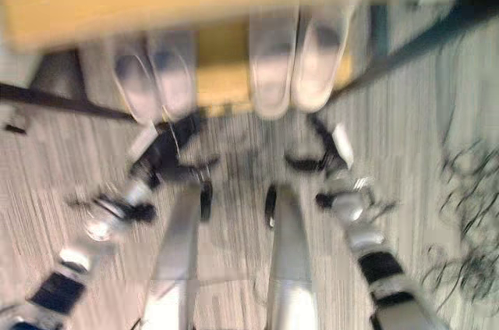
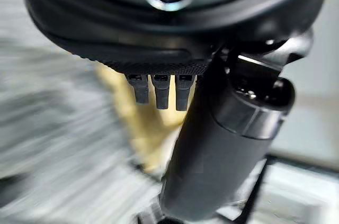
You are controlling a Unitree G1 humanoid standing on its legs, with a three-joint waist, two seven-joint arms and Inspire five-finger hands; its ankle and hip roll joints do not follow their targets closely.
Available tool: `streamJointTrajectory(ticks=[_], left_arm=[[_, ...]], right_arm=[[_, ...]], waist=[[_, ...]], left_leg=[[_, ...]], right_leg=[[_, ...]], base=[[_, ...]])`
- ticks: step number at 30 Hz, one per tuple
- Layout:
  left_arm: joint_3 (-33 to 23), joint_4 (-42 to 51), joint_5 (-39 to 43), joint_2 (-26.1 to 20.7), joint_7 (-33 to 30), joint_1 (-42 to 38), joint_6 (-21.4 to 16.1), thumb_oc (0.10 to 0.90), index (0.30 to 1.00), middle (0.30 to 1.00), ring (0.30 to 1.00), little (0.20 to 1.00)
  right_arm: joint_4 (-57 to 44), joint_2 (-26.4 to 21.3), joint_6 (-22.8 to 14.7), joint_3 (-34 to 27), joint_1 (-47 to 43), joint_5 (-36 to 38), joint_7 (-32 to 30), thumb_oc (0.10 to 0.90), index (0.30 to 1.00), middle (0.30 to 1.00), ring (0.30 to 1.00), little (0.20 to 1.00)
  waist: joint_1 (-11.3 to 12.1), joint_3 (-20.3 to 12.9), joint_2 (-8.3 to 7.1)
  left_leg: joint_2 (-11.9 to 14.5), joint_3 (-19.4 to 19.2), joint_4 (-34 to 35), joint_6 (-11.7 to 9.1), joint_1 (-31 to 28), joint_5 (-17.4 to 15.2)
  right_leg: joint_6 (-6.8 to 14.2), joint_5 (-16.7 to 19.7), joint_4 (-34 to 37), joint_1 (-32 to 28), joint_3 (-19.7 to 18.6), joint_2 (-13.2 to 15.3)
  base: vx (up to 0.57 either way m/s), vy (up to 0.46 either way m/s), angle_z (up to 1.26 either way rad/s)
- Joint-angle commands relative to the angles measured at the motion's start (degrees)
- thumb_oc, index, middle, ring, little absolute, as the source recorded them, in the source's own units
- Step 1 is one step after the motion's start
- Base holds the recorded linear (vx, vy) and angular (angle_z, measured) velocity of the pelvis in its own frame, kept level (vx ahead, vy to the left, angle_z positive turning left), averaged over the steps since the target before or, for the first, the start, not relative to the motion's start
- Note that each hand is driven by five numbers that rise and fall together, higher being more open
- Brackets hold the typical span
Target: Arrange the slippers neatly on the shoe rack.
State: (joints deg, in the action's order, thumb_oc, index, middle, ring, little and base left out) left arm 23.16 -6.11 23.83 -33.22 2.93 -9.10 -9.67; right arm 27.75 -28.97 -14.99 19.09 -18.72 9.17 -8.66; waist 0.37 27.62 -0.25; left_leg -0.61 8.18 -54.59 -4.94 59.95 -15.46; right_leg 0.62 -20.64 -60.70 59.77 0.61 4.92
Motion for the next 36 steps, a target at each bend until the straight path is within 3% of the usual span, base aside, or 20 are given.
streamJointTrajectory(ticks=[1, 2, 6, 10, 13, 17, 23, 25, 36], left_arm=[[1.7, -0.9, -4.0, 3.1, 1.0, 0.5, -4.9, 0.8, 0.9, 0.9, 0.9, 0.9], [1.7, -0.9, -4.0, 3.1, 1.0, 0.5, -4.9, 0.8, 0.9, 0.9, 0.9, 0.9], [1.6, -9.7, -8.0, 6.0, 0.3, 3.9, -4.4, 0.8, 0.9, 0.9, 0.9, 0.9], [0.6, -16.9, -12.8, 8.1, -1.1, 6.4, -3.9, 0.8, 0.9, 0.9, 0.9, 0.9], [0.1, -19.3, -14.8, 8.8, -1.9, 7.1, -3.9, 0.8, 0.9, 0.9, 0.9, 0.9], [-2.4, -24.2, -17.7, 10.2, -3.7, 8.8, -3.4, 0.8, 0.9, 0.9, 0.9, 0.9], [-5.3, -28.5, -18.8, 12.0, -4.2, 11.3, -2.9, 0.8, 0.9, 0.9, 0.9, 0.9], [-6.4, -32.4, -18.3, 14.1, -3.8, 12.5, -2.2, 0.8, 0.9, 0.9, 0.9, 0.9], [-7.0, -44.1, -18.4, 19.0, -5.6, 11.6, -1.1, 0.8, 0.9, 0.9, 0.9, 0.9]], right_arm=[[1.7, -0.6, -3.0, -0.3, 1.6, 0.1, 0.0, 0.8, 0.9, 0.9, 0.9, 0.9], [1.7, -0.6, -3.0, -0.3, 1.6, 0.1, 0.0, 0.8, 0.9, 0.9, 0.9, 0.9], [10.1, 1.9, -1.1, 1.0, 5.6, -0.7, 1.4, 0.8, 0.9, 0.9, 0.9, 0.9], [14.5, 3.2, 0.6, 1.5, 9.2, -2.9, 2.5, 0.8, 0.9, 0.9, 0.9, 0.9], [15.5, 3.6, 1.0, 1.6, 10.4, -3.5, 2.8, 0.8, 0.9, 0.9, 0.9, 0.9], [15.7, 4.5, 1.4, 0.7, 13.4, -4.3, 3.9, 0.8, 0.9, 0.9, 0.9, 0.9], [9.0, 4.4, 0.7, 0.9, 16.7, -6.1, 6.2, 0.8, 0.9, 0.9, 0.9, 0.9], [-0.5, 4.0, 0.1, 1.5, 18.6, -6.7, 8.6, 0.8, 0.9, 0.9, 0.9, 0.9], [-15.2, 6.1, 0.0, 5.9, 18.2, -1.3, 12.7, 0.8, 0.9, 0.9, 0.9, 0.9]], waist=[[-1.2, -8.5, -0.02], [-1.2, -8.4, -0.02], [-0.6, -11.3, -0.58], [-0.4, -14.1, -0.63], [-0.3, -15.0, -0.68], [0.0, -18.5, -0.73], [0.2, -22.2, -0.76], [0.2, -24.4, -0.95], [1.0, -27.2, -1.73]], left_leg=[[0.5, 0.2, 15.5, 4.0, -7.4, 6.0], [0.5, 0.2, 15.5, 4.0, -7.5, 6.0], [1.2, 0.6, 34.0, 2.7, -24.9, 11.1], [1.9, 0.9, 46.0, 1.9, -36.3, 15.0], [2.6, 0.9, 49.4, 1.6, -39.8, 16.1], [3.4, 0.0, 56.0, 0.9, -47.1, 18.3], [3.4, -0.8, 59.3, 0.3, -52.8, 18.7], [3.2, -1.6, 59.6, 0.0, -55.1, 18.0], [3.0, -3.2, 59.6, -0.4, -58.6, 16.3]], right_leg=[[0.9, 8.4, 17.1, -7.8, 1.3, 1.3], [0.9, 8.4, 17.1, -7.9, 1.3, 1.3], [1.9, 12.0, 33.2, -24.2, 4.3, 0.7], [2.9, 15.1, 43.8, -35.0, 6.4, 0.0], [3.1, 15.9, 46.9, -38.7, 6.7, -0.2], [3.7, 17.5, 54.2, -47.0, 7.1, -1.2], [4.1, 18.7, 59.5, -53.7, 7.4, -1.8], [4.4, 19.1, 62.1, -57.3, 7.7, -1.5], [5.0, 19.6, 65.7, -62.0, 7.6, -0.8]], base=[[0.03, -0.054, 0.02], [0.08, -0.05, 0.0], [0.2, -0.084, 0.05], [0.18, -0.054, 0.13], [0.13, -0.029, 0.08], [0.17, -0.026, 0.02], [0.14, 0.011, 0.05], [0.13, 0.043, 0.04], [0.03, 0.031, 0.0]])
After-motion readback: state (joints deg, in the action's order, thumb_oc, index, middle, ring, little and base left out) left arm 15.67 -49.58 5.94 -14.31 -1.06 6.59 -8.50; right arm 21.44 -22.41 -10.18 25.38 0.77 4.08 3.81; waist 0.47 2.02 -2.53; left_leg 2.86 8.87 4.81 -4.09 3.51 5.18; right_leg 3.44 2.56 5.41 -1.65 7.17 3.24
